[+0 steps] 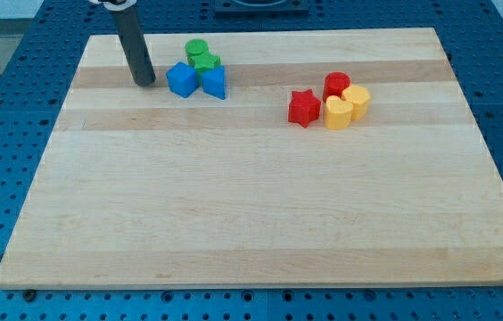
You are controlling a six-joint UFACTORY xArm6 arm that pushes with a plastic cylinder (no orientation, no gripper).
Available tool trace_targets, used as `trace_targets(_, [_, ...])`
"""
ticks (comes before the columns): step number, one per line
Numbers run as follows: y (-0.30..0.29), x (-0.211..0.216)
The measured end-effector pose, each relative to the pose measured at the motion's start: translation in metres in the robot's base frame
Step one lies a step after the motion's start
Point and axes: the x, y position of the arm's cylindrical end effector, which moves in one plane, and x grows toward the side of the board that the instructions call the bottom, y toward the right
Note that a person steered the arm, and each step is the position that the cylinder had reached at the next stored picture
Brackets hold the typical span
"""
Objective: Tap the blue triangle
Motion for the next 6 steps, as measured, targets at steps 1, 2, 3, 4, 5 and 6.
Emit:
trace_targets(1, [-0.004,-0.004])
trace_targets(2, [0.027,0.035])
trace_targets(3, [0.051,0.075])
trace_targets(4, [0.083,0.092])
trace_targets(5, [0.083,0.091])
trace_targets(6, [0.090,0.051])
